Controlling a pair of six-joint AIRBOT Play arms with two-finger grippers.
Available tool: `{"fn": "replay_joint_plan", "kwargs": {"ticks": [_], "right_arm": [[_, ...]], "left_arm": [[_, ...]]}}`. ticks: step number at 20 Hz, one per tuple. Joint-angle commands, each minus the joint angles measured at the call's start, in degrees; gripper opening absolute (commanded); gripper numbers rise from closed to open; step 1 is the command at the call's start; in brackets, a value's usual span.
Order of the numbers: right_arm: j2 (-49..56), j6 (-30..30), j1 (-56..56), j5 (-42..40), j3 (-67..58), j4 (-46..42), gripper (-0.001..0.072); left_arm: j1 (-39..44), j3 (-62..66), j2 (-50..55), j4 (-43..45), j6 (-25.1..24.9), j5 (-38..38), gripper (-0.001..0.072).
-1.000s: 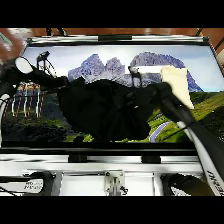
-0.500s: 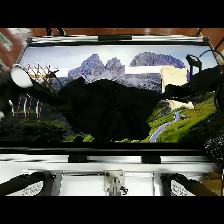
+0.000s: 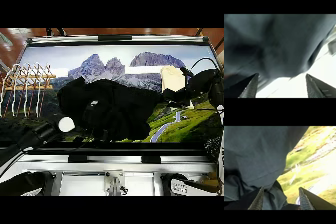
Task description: Fold the shirts.
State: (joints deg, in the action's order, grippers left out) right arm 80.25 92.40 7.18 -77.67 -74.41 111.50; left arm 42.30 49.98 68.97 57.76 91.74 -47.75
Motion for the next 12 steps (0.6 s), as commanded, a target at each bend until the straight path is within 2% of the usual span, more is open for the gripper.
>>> {"fn": "replay_joint_plan", "kwargs": {"ticks": [1,2,3,4,5,8,12], "right_arm": [[1.53,0.24,0.15,-0.20,0.02,0.50,0.0547],[2.21,0.24,-0.20,-0.17,0.02,0.68,0.0547],[2.95,0.24,-0.66,-0.17,0.02,0.68,0.0547],[3.85,0.24,-1.05,0.02,0.02,0.70,0.0548],[4.74,0.26,-1.31,0.72,0.02,0.66,0.0548],[7.82,-2.75,-1.29,5.49,0.02,0.79,0.0548],[14.32,-4.26,-1.18,9.05,0.02,4.17,0.0548]], "left_arm": [[3.63,-0.92,3.06,-2.99,-1.07,7.32,0.0720],[3.72,-0.76,3.89,-2.95,-1.05,8.20,0.0720],[3.52,-0.59,4.61,-2.95,-0.46,9.42,0.0628],[2.84,-0.33,5.05,-2.91,-0.46,9.99,0.0290],[1.44,-0.07,4.96,-2.71,-0.68,9.57,0.0077],[-4.76,1.92,2.10,0.09,-3.74,0.26,0.0066],[-8.72,2.23,-6.25,7.39,-4.31,-9.03,0.0066]]}}
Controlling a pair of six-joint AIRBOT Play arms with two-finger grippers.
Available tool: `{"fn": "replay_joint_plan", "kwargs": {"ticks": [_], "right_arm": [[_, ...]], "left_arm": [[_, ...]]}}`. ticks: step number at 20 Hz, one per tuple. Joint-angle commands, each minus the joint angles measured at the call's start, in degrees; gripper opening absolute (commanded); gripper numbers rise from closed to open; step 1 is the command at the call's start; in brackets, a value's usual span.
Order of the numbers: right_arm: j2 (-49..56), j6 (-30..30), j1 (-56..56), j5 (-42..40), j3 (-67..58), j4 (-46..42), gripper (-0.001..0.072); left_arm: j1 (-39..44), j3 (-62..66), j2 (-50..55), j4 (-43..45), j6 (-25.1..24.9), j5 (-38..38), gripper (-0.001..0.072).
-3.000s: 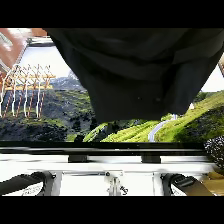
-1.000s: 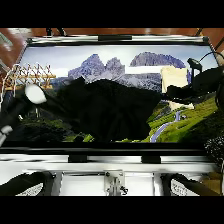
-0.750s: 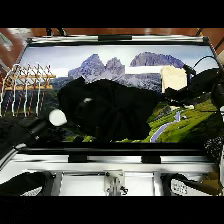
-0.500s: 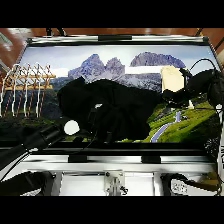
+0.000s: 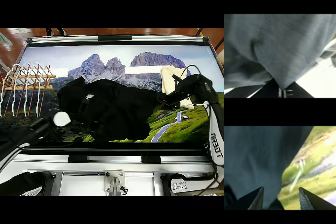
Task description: Fold the shirts.
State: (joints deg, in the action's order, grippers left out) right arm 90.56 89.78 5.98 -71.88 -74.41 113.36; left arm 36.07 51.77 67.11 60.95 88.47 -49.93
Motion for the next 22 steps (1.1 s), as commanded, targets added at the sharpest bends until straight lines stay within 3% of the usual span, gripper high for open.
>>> {"fn": "replay_joint_plan", "kwargs": {"ticks": [1,3,8,9,10,14,17,22], "right_arm": [[5.55,-1.55,0.02,4.24,0.02,4.81,0.0548],[8.20,0.31,-0.52,5.99,0.02,10.82,0.0548],[10.03,1.22,-1.20,11.15,-0.31,13.14,0.0537],[10.03,1.88,-1.20,11.34,-0.94,13.18,0.0334],[10.01,1.79,-1.07,10.84,-2.40,13.18,0.0080],[6.34,8.13,-1.22,5.99,-12.28,13.07,0.0081],[1.70,7.76,-1.20,4.59,-20.55,11.54,0.0081],[-0.09,6.86,-1.20,6.19,-30.51,10.36,0.0081]], "left_arm": [[-2.36,0.44,-5.84,4.11,-1.01,-7.23,0.0066],[-1.44,0.44,-7.91,4.02,-1.01,-7.06,0.0067],[-1.42,0.48,-9.66,4.31,-0.85,-6.16,0.0066],[-1.55,0.63,-9.99,5.05,-0.85,-4.83,0.0066],[-1.99,1.62,-10.05,6.05,-0.87,-4.20,0.0066],[-6.58,14.62,-10.03,9.81,-4.74,-4.07,0.0066],[-9.38,27.71,-10.03,9.68,-5.77,-4.15,0.0066],[-2.71,35.43,-10.08,7.87,-5.97,-9.14,0.0067]]}}
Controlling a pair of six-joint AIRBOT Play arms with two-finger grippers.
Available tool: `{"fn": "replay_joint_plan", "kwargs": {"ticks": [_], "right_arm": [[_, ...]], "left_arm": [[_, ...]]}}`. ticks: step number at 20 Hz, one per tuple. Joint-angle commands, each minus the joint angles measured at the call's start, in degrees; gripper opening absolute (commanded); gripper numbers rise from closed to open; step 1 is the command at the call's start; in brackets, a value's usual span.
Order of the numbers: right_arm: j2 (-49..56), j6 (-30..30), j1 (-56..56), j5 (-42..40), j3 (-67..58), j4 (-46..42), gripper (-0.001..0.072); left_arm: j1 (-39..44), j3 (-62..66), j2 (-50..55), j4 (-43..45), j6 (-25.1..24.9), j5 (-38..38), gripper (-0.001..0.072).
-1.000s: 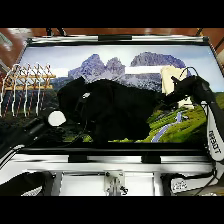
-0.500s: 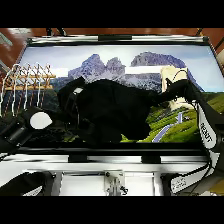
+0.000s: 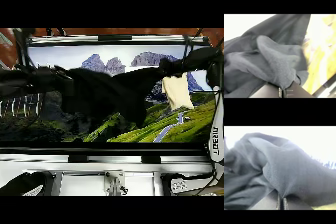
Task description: Fold the shirts.
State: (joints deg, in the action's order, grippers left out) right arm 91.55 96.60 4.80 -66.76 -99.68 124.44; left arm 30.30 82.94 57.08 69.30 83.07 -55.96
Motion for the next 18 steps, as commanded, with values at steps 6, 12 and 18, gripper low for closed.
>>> {"fn": "replay_joint_plan", "kwargs": {"ticks": [6,12,18], "right_arm": [[-0.02,-0.15,-0.22,16.04,-6.56,-1.09,0.0081],[2.64,-1.95,-1.01,23.28,-6.56,-6.12,0.0081],[6.25,-4.55,-0.98,6.38,-6.56,-13.92,0.0093]], "left_arm": [[18.82,1.66,3.39,-0.52,0.00,-4.39,0.0066],[25.00,-2.95,18.62,-4.04,4.68,19.15,0.0066],[21.90,-2.95,29.09,-10.49,4.66,22.25,0.0079]]}}
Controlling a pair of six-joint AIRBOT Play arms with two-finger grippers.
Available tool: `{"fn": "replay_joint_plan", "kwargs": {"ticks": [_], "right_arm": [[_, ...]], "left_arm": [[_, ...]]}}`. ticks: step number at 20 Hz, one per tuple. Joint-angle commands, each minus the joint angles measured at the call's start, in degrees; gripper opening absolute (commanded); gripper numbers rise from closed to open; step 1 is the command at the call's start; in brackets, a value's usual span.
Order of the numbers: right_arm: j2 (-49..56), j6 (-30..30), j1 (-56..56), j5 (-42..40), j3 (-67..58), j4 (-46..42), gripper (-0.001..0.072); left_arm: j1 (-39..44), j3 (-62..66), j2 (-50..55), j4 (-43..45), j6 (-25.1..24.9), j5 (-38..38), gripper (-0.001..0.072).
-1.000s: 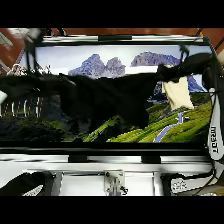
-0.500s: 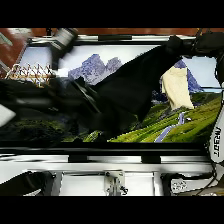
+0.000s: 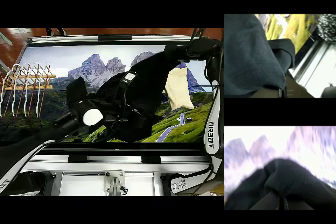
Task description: Fold the shirts.
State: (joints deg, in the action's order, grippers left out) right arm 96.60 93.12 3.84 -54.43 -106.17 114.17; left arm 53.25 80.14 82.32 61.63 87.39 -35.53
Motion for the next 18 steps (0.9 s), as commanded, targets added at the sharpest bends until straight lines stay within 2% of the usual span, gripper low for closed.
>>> {"fn": "replay_joint_plan", "kwargs": {"ticks": [1,2,3,5,7,9,10,12,15,18], "right_arm": [[1.09,-1.07,-0.02,-5.95,-0.07,-3.58,0.0226],[0.76,-1.01,0.00,-6.27,-0.09,-3.32,0.0466],[0.04,-0.81,0.04,-7.08,-0.09,-3.93,0.0514],[-2.32,-0.81,0.50,-11.10,-0.09,-7.87,0.0514],[-5.03,-0.96,1.38,-21.29,-0.07,-13.18,0.0514],[-6.82,-0.44,1.79,-34.25,1.60,-16.50,0.0514],[-8.72,0.39,1.81,-36.92,5.57,-15.50,0.0514],[-14.45,1.70,1.81,-36.41,17.70,-8.92,0.0664],[-22.34,2.73,1.79,-32.50,34.75,-5.53,0.0665],[-26.75,2.38,1.75,-32.83,44.54,-4.66,0.0665]], "left_arm": [[-1.62,-0.13,3.74,-2.80,0.33,1.31,0.0218],[-2.58,0.09,3.34,-2.78,0.33,-0.07,0.0546],[-4.39,1.09,2.86,-2.64,0.31,-3.98,0.0708],[-10.88,4.61,1.79,0.24,0.39,-18.21,0.0708],[-19.56,6.88,0.37,4.55,1.88,-31.47,0.0707],[-28.13,6.03,-0.37,8.28,2.45,-40.72,0.0707],[-31.47,3.72,-0.37,9.01,2.38,-42.97,0.0709],[-35.21,-3.28,-0.33,6.62,1.42,-40.09,0.0720],[-34.71,-11.74,0.72,-2.64,-2.40,-27.47,0.0720],[-31.39,-12.04,5.75,-3.65,-2.78,-21.22,0.0720]]}}
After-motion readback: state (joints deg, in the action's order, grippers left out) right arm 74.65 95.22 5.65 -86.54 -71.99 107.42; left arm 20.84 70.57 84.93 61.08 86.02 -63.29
